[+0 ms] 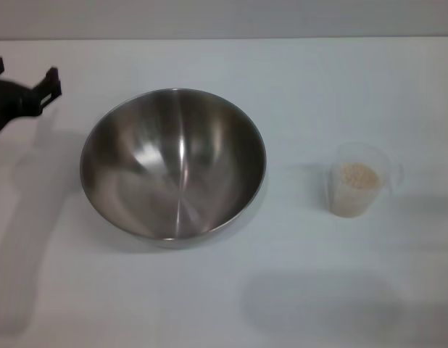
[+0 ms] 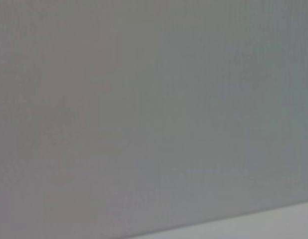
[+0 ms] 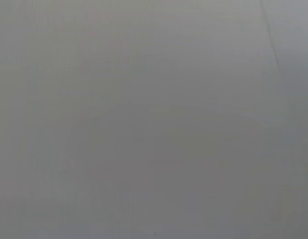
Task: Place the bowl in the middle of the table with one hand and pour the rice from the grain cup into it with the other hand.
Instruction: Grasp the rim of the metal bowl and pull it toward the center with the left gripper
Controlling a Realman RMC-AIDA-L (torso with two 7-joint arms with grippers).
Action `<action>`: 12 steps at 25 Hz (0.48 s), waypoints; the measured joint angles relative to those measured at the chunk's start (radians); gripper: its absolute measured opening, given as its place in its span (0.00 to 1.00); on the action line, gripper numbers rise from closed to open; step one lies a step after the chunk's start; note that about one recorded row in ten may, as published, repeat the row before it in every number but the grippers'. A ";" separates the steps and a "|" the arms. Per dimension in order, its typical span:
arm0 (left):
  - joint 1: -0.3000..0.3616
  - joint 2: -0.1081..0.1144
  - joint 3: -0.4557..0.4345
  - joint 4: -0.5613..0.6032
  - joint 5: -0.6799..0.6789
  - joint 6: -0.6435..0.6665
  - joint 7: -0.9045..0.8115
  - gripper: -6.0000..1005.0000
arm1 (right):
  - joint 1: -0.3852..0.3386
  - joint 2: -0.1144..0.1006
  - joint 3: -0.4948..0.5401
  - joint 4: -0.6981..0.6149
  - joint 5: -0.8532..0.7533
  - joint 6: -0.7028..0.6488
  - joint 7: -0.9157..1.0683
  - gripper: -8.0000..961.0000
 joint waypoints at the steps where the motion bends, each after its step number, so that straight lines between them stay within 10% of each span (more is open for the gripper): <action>1: -0.005 -0.007 -0.019 -0.037 0.004 -0.069 0.005 0.83 | 0.000 0.000 0.000 0.000 0.000 0.000 0.000 0.87; 12: -0.118 -0.093 -0.214 -0.393 -0.019 -0.823 0.076 0.83 | -0.004 0.002 -0.002 0.000 0.000 0.001 0.000 0.87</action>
